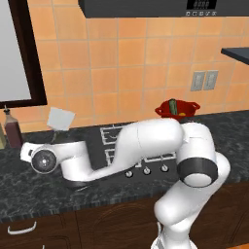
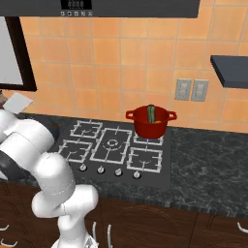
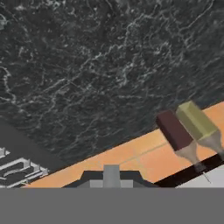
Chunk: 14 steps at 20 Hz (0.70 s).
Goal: Put the cucumber and lemon in the pot. Retrieve the spatula and lightly stir the vegetables in the pot.
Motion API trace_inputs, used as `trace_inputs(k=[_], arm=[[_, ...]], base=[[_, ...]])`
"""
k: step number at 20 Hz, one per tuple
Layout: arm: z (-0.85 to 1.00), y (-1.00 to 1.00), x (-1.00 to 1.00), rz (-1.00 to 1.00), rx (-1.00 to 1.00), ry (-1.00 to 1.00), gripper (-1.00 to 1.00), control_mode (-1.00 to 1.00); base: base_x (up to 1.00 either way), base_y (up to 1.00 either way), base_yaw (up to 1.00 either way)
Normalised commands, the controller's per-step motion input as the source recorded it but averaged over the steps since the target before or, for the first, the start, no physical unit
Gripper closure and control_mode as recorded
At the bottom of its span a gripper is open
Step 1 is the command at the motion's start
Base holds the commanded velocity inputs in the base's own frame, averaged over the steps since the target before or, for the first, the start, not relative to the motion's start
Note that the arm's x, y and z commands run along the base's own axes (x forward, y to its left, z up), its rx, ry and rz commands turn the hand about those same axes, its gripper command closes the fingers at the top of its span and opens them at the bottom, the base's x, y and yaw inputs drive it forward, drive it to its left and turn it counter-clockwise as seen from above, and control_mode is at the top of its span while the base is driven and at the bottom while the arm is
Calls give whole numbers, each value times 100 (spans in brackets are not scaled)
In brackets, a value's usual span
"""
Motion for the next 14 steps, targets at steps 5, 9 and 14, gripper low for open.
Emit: trace_inputs(k=[5,9,14], arm=[[100,-34,-26,-53,49,-7,100,-100],[100,-41,-18,-40,67,-7,100,-100],[80,-74,-12,-9,90,-14,100,-100]], base=[[0,0,0],[0,0,0],[0,0,0]])
